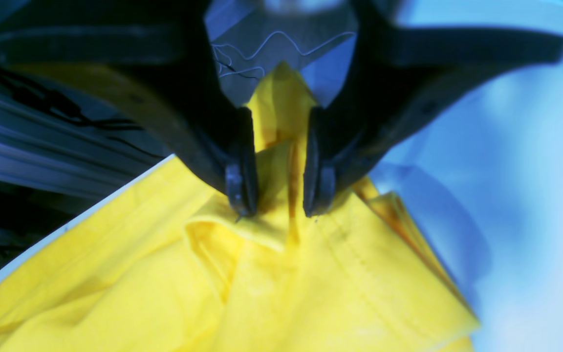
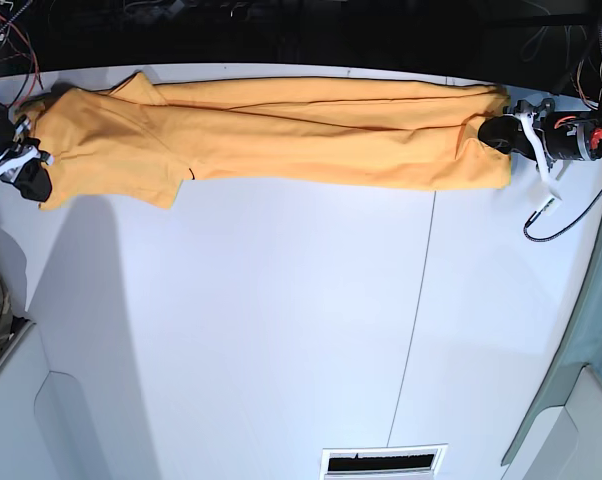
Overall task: Layout the t-shirt on the table in an organized manner, then fold the t-shirt properly
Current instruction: 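Pull the hem corner outward with the right gripper to spread it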
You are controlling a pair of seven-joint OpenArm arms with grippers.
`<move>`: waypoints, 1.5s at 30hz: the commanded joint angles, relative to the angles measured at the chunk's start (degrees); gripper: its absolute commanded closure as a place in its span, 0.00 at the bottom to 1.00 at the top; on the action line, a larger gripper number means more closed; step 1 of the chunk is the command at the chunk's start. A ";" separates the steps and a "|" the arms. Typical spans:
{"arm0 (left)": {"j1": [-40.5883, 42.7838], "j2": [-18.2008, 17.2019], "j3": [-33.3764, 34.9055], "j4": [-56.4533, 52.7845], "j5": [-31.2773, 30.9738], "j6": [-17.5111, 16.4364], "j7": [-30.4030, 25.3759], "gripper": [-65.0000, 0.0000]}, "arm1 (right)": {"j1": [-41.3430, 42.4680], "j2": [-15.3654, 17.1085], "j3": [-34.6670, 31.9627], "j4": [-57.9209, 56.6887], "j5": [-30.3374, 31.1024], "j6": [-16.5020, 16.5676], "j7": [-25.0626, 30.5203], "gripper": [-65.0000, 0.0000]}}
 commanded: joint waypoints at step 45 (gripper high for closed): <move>-0.39 -1.31 -0.50 0.44 1.99 -0.52 -2.01 0.69 | 38.03 5.51 -26.43 -19.52 2.60 0.35 -2.03 1.00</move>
